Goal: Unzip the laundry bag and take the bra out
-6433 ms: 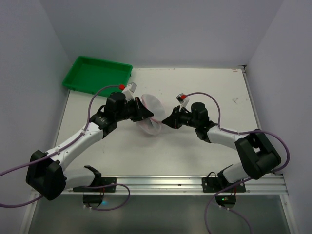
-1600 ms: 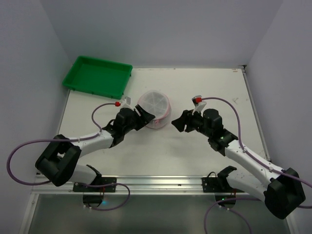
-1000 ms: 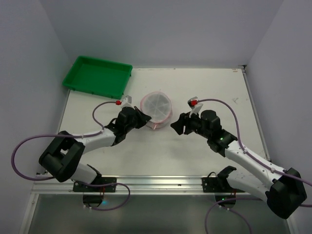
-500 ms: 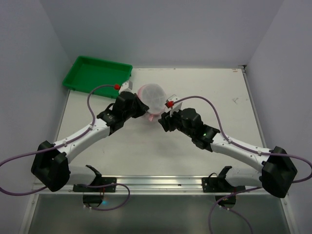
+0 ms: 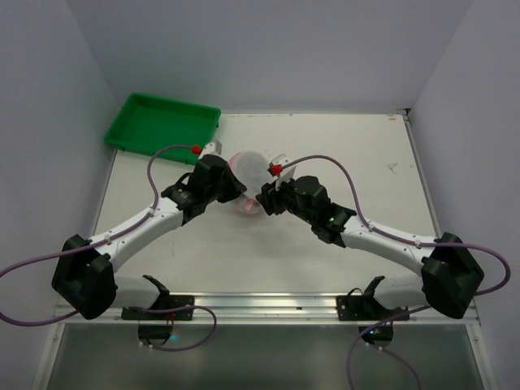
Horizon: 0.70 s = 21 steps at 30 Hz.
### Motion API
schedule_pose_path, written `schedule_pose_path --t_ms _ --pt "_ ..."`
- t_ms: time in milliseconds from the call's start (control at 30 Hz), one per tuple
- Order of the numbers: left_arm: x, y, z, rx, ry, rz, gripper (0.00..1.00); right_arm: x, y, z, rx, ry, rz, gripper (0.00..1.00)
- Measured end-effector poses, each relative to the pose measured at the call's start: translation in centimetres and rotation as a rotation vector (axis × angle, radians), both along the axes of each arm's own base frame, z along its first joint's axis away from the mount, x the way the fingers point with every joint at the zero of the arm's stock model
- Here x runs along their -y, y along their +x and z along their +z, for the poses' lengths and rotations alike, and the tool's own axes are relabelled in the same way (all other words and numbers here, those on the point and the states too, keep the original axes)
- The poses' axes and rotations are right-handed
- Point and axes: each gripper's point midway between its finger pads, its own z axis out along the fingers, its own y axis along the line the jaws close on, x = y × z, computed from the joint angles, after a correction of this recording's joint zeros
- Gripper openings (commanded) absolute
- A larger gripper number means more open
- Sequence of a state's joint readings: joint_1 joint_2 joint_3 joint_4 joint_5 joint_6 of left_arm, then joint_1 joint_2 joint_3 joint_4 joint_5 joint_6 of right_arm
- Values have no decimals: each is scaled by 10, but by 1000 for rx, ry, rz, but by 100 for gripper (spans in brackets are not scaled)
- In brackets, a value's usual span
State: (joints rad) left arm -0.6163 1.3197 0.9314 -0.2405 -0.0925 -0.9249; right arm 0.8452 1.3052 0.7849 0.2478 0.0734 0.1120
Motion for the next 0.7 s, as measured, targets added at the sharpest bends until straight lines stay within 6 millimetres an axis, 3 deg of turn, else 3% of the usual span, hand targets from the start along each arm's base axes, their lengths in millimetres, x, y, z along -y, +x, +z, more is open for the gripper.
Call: schedule_pose_path --t_ms 700 --pt "6 -10 0 -88 -63 18 0 -27 -5 -50 -91 -32 74 52"
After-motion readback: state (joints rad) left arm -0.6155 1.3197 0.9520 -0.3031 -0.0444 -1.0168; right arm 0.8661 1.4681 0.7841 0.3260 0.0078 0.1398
